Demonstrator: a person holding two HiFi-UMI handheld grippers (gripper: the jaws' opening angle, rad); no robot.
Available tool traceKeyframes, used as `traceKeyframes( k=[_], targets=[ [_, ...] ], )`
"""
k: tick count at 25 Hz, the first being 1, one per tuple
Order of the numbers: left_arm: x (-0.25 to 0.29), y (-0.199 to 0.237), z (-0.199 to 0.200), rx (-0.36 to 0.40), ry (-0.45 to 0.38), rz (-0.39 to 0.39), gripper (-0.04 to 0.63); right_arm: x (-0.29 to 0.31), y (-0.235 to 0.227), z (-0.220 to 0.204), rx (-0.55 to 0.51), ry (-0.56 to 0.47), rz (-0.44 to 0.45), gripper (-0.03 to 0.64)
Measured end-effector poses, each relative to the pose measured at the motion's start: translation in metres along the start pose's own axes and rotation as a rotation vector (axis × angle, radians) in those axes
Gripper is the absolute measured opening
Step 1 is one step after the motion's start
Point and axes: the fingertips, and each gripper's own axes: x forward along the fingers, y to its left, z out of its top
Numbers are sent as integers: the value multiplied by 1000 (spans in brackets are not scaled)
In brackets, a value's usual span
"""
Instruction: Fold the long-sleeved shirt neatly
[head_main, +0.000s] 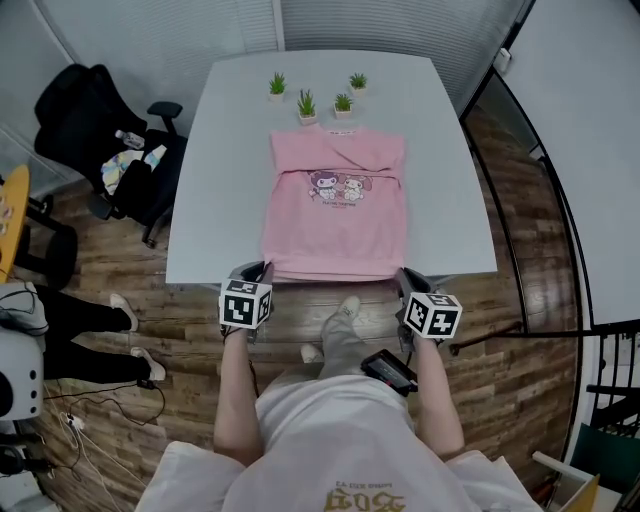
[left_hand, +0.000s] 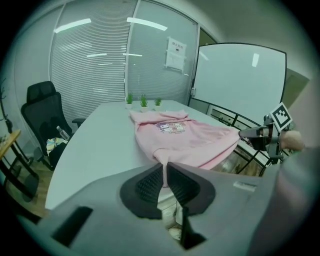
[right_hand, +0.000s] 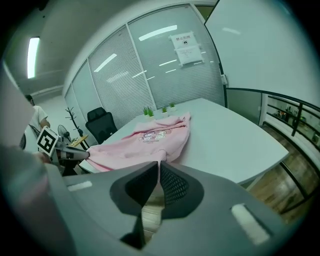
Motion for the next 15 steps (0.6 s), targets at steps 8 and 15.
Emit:
traceKeyframes(
  k=[8,15],
  targets=[
    [-33,6,28,8,-93,21,34,-25,17,27,-19,-80,28,26],
    [-54,5,50,4,-159,24,34,-47,27,46,-18,-126,64,26]
  ],
)
